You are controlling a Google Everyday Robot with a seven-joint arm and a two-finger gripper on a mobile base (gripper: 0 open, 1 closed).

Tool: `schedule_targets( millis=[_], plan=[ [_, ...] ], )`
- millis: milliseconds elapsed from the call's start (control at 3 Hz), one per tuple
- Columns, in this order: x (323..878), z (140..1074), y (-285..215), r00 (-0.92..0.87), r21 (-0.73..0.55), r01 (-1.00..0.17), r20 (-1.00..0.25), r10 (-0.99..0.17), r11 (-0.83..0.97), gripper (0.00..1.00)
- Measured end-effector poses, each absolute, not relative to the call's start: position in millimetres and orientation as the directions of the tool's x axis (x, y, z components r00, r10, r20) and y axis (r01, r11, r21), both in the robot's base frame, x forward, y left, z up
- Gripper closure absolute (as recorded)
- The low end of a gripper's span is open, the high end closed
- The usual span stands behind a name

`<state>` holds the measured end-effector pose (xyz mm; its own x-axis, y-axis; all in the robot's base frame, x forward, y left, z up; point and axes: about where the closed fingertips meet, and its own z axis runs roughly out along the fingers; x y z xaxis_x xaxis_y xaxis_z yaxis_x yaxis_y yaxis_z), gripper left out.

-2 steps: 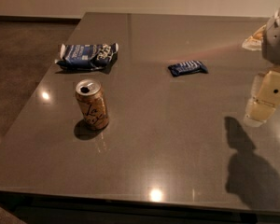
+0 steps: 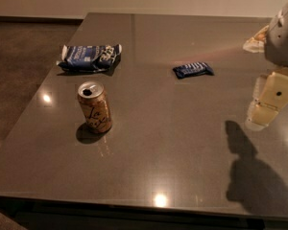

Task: Move orange can near rxbar blueberry

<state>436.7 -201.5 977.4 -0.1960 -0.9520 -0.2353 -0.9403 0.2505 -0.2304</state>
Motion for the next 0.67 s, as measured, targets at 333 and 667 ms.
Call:
schedule_targets(
  millis=[333,667],
  plan=[
    [437.2,975.8,-164.8,-0.154,-0.211,-0.951,-0.318,-0.935,0.228,0.0],
    [440.6,973.3,-123.4,-0.114,-0.215,-0.953,-0.394,-0.912,0.212,0.0]
  ],
)
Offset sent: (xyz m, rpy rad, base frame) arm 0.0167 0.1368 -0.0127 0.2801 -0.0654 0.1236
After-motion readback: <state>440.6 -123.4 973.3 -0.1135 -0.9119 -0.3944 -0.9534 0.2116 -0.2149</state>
